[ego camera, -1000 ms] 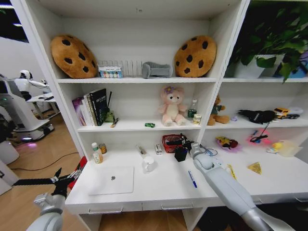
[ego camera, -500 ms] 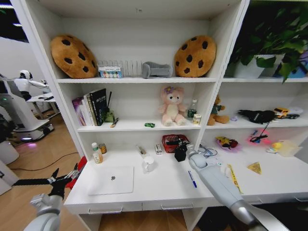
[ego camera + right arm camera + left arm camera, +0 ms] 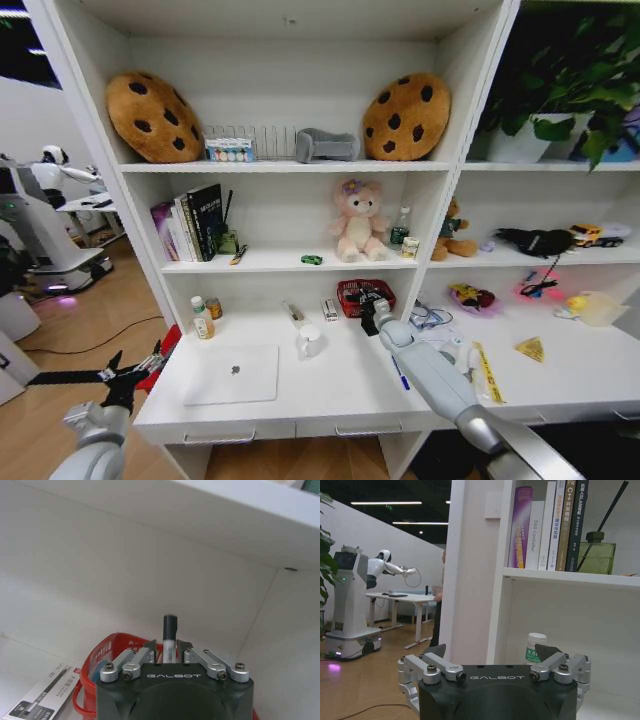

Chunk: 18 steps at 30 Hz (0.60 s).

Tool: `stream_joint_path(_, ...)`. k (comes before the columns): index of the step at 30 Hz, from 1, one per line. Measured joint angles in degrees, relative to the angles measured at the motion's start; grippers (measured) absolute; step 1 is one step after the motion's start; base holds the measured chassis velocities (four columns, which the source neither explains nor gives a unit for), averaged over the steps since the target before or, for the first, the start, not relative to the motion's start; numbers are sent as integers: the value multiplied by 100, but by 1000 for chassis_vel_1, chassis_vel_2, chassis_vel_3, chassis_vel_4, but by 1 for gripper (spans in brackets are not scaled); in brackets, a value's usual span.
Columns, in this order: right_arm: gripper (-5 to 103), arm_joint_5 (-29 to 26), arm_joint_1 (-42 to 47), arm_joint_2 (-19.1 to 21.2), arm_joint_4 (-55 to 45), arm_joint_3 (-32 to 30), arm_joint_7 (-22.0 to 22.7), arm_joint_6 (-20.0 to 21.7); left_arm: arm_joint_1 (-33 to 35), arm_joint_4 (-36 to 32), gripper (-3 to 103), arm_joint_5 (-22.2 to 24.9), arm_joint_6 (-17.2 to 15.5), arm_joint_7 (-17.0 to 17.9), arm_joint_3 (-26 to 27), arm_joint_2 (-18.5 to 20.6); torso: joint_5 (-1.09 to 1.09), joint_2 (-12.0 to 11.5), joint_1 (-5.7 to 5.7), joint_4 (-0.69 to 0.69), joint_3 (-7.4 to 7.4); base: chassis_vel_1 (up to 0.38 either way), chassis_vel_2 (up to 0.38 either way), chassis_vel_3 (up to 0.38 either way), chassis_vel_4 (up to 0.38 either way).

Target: Organize the objects on the table.

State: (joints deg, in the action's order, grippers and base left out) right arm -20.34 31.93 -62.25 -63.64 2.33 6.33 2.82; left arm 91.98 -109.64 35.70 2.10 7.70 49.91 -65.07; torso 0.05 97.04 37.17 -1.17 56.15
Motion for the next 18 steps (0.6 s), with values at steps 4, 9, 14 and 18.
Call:
stream_joint_path(4, 38, -65, 122, 184, -268, -95, 3, 60, -36, 9, 100, -17, 0, 0, -54, -7, 0, 0, 0, 0, 0, 0, 0, 0, 0)
stream_joint_path(9, 54, -134, 266, 331, -513, -213, 20, 100, -51, 6, 100, -50, 0, 5, -91, -32, 0, 0, 0, -1, 0, 0, 0, 0, 0)
stream_joint_path(14, 71, -252, 396, 424, -800, -302, 48, 149, -21, -30, 100, -57, 0, 7, -87, -54, 0, 0, 0, 0, 0, 0, 0, 0, 0)
stream_joint_path(18, 87, -427, 583, 549, -1210, -382, 61, 230, 0, -69, 100, -63, 0, 8, -79, -74, 1, 0, 0, 0, 0, 0, 0, 0, 0)
